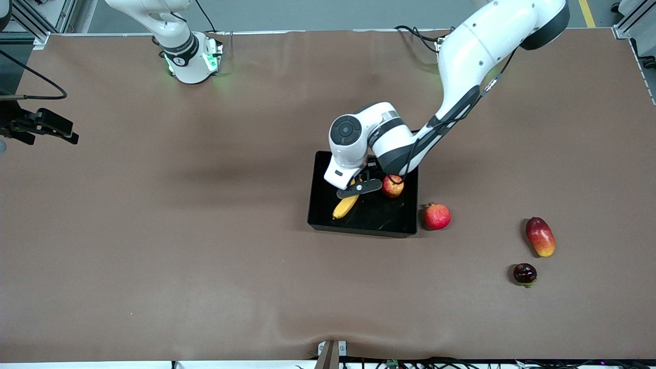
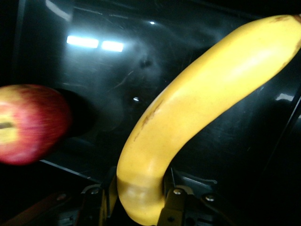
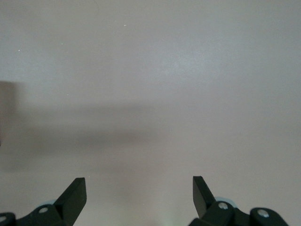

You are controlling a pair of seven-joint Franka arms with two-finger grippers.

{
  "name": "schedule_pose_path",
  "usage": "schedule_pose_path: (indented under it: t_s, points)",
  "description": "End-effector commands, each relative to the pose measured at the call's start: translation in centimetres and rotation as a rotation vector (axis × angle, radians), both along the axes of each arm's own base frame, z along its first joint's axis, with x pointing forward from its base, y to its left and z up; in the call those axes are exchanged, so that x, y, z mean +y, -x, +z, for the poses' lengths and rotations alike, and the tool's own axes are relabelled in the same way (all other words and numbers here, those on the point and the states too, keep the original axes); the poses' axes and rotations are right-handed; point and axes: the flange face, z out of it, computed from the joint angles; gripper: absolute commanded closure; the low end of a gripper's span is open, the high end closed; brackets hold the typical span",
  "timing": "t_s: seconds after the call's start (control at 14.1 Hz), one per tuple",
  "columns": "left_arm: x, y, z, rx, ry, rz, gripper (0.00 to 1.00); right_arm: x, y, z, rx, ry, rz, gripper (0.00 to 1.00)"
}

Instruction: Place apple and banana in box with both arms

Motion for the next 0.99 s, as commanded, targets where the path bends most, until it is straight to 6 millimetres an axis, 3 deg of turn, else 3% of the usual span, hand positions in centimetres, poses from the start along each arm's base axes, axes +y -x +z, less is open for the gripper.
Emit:
schedule_pose_path:
  t_s: [0.0, 0.14, 0.21, 0.35, 0.5, 0.64, 0.92]
  points:
    - [-0.8, -0.7, -1.3, -0.033, 0.008, -0.018, 0.68, 1.0, 1.0, 0.4, -0.005, 0.012, 0.004, 0.0]
    - [-0.1, -1.8, -0.9, -0.05, 0.006, -0.002, 0.13, 1.0, 0.9, 0.4, -0.002, 0.012, 0.004, 0.0]
    - [0.2, -2.7, 0.0, -0.068, 0.014, 0.008, 0.0, 0.9, 1.0, 0.4, 0.006, 0.012, 0.004, 0.0]
    - [1.7, -5.7, 4.0, -0.123, 0.028, 0.005, 0.0, 0.9, 1.1, 1.1, 0.007, 0.011, 0.013, 0.0]
    - [6.2, -9.2, 9.1, -0.155, 0.017, 0.013, 0.0, 1.0, 1.4, 2.9, 0.003, 0.01, 0.014, 0.0]
    - [11.8, -12.1, 15.3, -0.178, 0.015, 0.002, 0.0, 2.0, 2.2, 4.3, 0.037, -0.001, 0.021, 0.0]
    - [23.3, -13.9, 25.5, -0.128, -0.013, -0.023, 0.0, 2.3, 3.0, 5.3, 0.063, -0.003, 0.041, 0.0]
